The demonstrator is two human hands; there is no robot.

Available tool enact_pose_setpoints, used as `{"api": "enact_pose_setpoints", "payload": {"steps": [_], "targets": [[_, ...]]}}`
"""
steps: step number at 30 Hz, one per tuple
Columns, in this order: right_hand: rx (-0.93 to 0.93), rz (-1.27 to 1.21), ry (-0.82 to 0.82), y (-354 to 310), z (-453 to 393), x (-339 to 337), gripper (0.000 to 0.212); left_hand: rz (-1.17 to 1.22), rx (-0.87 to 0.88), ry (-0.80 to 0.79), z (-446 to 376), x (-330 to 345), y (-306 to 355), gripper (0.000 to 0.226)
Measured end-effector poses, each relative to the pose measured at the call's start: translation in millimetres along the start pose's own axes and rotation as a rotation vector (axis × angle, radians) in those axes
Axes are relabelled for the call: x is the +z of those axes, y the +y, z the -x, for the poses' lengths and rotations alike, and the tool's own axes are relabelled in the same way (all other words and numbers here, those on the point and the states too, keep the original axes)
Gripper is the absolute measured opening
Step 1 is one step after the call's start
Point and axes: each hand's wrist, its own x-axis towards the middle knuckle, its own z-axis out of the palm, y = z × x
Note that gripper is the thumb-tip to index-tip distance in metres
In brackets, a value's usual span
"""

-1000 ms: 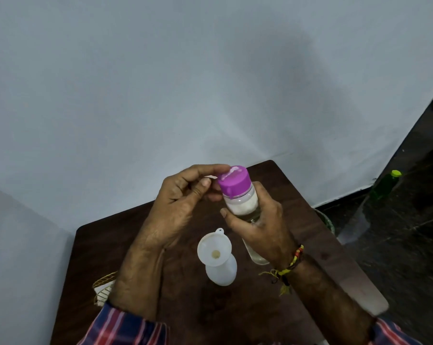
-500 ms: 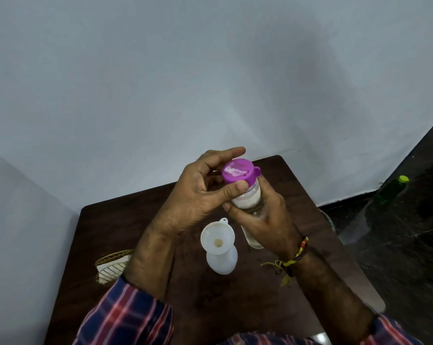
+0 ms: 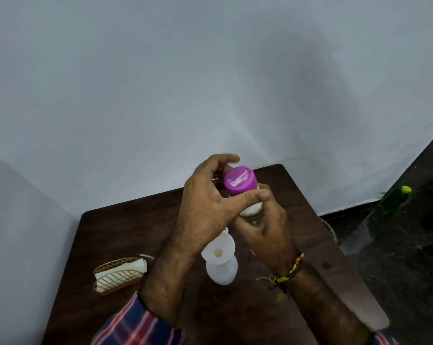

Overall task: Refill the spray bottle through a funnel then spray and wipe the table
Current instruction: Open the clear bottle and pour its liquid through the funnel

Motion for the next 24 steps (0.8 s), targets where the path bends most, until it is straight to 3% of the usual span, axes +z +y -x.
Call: {"api": "enact_pose_setpoints", "payload": {"steps": [2, 4, 6, 10, 14, 19, 21, 24], "targets": [[0.018, -0.014, -0.007, 0, 0, -2, 0.049, 0.078, 0.033, -0.23, -1, -8, -3, 0.07], [0.017, -0.015, 0.017, 0, 1, -5, 0.044, 0.182, 0.058, -0.411, -1, -17, -3, 0.057], [0.004, 0.0, 0.02, -1, 3, -4, 0.044, 0.202, 0.039, -0.402, -1, -22, -3, 0.048], [0.037, -0.032, -0.012, -1, 5, -2, 0.046, -0.041, 0.099, -0.242, -5, -18, -6, 0.053], [0.004, -0.026, -0.019, -2, 2, -2, 0.046, 0.107, 0.078, -0.383, -6, -23, -1, 0.046], [0.014, -0.023, -0.055, 0, 4, 0, 0.052, -0.196, 0.116, -0.171, -6, -15, -3, 0.058], [0.021, -0.042, -0.062, 0, 5, -1, 0.049, -0.217, 0.131, -0.225, -6, -16, -3, 0.06], [0.009, -0.022, -0.039, 2, 4, -3, 0.046, -0.034, 0.127, -0.409, -7, -29, -2, 0.05]]}}
